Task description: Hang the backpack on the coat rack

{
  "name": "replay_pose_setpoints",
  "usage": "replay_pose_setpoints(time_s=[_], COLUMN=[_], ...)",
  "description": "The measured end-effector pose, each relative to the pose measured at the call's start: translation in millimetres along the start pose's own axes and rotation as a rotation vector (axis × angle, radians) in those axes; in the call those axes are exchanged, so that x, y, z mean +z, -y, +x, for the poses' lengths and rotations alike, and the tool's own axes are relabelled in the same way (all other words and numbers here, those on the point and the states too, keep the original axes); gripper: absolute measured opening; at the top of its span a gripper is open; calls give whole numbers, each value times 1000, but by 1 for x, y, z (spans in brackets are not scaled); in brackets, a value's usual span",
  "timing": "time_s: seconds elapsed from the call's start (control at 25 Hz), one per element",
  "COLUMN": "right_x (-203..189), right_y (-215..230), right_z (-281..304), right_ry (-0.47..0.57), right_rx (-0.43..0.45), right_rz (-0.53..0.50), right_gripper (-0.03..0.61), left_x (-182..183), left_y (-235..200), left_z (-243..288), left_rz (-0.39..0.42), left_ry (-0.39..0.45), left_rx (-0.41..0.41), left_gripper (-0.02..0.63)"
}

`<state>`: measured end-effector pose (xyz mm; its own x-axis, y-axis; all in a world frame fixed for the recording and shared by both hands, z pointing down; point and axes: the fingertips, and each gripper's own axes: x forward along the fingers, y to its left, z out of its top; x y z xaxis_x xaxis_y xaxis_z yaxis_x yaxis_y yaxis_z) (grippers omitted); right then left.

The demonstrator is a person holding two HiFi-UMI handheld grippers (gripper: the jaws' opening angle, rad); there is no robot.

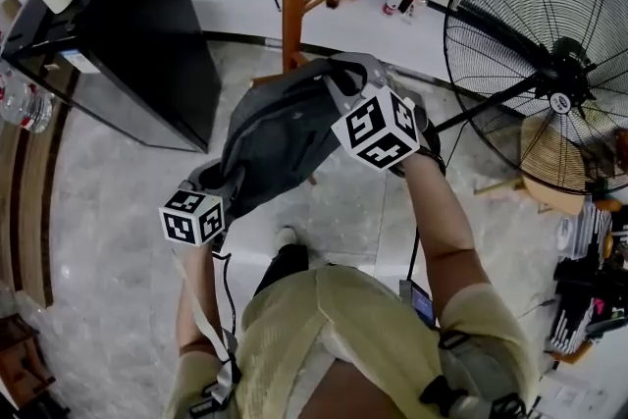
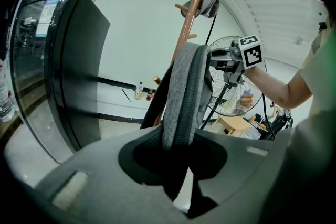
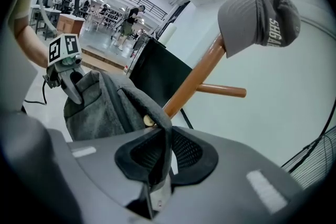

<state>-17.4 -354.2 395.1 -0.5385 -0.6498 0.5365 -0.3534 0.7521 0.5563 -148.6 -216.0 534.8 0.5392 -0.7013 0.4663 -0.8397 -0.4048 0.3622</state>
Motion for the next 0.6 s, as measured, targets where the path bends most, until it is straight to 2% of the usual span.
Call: replay_pose_setpoints(time_s=[0.4, 0.6], right_x=[2, 1], right_y=[-1, 3], right_z=[7, 2], right_ry=[7, 13], right_rx=[-3, -39], right_rz=[5, -26], right_gripper=[48, 48], left_x=[-10, -10], left_y=[-6, -4], left_z=[23, 30], left_rz=[19, 25], left_ry=[-9, 1], left_rx=[12, 20], left_gripper=[83, 83])
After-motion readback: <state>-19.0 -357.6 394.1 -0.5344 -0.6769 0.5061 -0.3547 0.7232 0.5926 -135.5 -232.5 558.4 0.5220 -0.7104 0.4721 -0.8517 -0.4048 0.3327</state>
